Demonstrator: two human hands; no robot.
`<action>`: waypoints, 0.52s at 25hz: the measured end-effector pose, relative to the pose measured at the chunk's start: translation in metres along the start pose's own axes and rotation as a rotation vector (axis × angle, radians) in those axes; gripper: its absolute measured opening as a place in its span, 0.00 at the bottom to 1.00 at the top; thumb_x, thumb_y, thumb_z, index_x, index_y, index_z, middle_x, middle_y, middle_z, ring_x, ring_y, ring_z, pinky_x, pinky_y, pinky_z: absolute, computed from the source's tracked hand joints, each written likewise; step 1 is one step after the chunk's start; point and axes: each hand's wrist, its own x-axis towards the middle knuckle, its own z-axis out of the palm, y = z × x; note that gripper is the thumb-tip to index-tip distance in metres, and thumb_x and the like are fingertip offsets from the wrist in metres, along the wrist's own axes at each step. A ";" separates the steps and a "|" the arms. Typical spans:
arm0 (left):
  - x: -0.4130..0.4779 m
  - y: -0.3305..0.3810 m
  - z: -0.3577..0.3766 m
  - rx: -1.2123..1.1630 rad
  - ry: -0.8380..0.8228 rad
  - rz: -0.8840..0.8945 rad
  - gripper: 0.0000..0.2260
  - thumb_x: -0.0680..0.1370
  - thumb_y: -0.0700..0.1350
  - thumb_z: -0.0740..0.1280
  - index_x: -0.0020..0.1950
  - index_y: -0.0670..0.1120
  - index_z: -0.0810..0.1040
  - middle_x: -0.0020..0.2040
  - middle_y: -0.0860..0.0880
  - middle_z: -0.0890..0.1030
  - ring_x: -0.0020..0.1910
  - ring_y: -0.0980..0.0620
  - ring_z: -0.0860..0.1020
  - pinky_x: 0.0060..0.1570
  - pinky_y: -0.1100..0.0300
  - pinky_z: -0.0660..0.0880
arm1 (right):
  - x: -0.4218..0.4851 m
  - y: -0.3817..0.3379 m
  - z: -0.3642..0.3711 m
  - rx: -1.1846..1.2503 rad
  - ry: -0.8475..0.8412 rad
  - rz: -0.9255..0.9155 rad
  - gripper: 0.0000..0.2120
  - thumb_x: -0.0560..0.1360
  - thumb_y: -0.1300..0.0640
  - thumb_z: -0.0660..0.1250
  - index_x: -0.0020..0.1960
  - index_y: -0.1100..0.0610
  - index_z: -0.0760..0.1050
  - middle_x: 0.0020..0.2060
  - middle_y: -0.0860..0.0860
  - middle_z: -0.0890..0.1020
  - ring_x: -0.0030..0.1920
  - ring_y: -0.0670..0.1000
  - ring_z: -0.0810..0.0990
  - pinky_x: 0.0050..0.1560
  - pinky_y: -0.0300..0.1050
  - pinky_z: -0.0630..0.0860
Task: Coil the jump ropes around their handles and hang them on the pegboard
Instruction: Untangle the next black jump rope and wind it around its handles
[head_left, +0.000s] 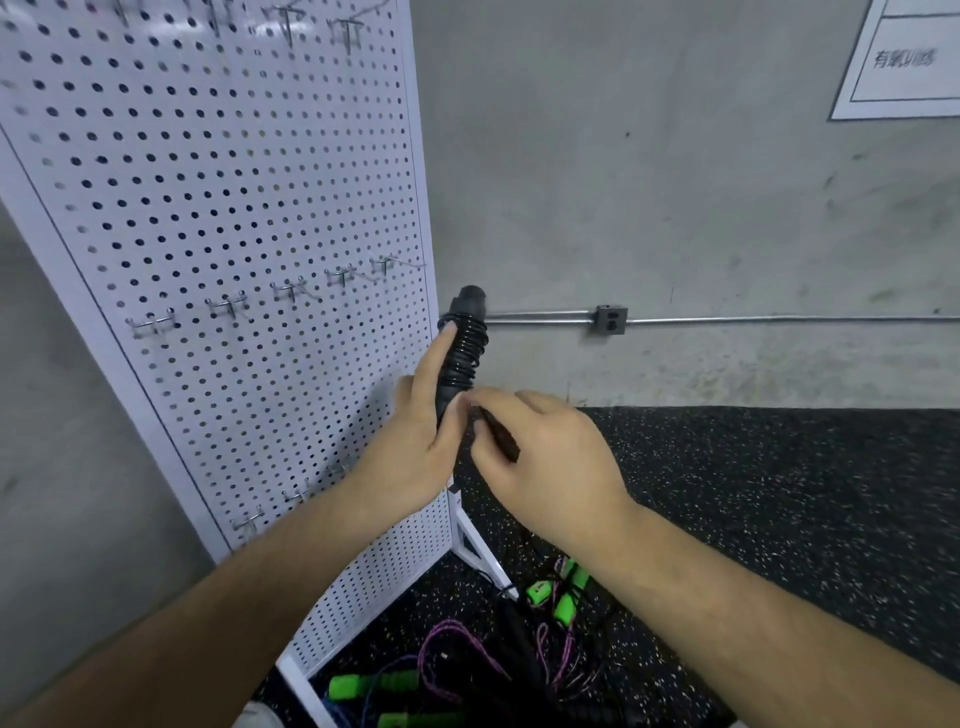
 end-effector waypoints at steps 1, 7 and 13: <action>0.001 -0.002 -0.001 -0.014 -0.006 0.008 0.24 0.86 0.51 0.55 0.79 0.68 0.52 0.69 0.48 0.69 0.46 0.64 0.71 0.47 0.84 0.63 | -0.001 -0.001 -0.003 0.050 -0.017 -0.034 0.11 0.76 0.56 0.67 0.57 0.53 0.81 0.37 0.50 0.81 0.37 0.52 0.78 0.37 0.50 0.78; 0.003 0.003 -0.008 -0.350 -0.084 0.113 0.13 0.86 0.41 0.55 0.69 0.45 0.71 0.45 0.49 0.78 0.44 0.57 0.78 0.47 0.63 0.77 | 0.004 -0.005 -0.014 0.303 -0.188 -0.010 0.18 0.77 0.54 0.71 0.66 0.52 0.76 0.46 0.44 0.81 0.45 0.41 0.78 0.50 0.43 0.78; 0.001 0.019 -0.005 -0.598 -0.006 -0.148 0.12 0.87 0.45 0.55 0.62 0.56 0.77 0.49 0.49 0.82 0.47 0.50 0.82 0.47 0.45 0.83 | 0.009 0.006 -0.024 0.239 -0.233 -0.106 0.25 0.77 0.67 0.62 0.74 0.56 0.70 0.52 0.43 0.74 0.49 0.43 0.75 0.49 0.41 0.76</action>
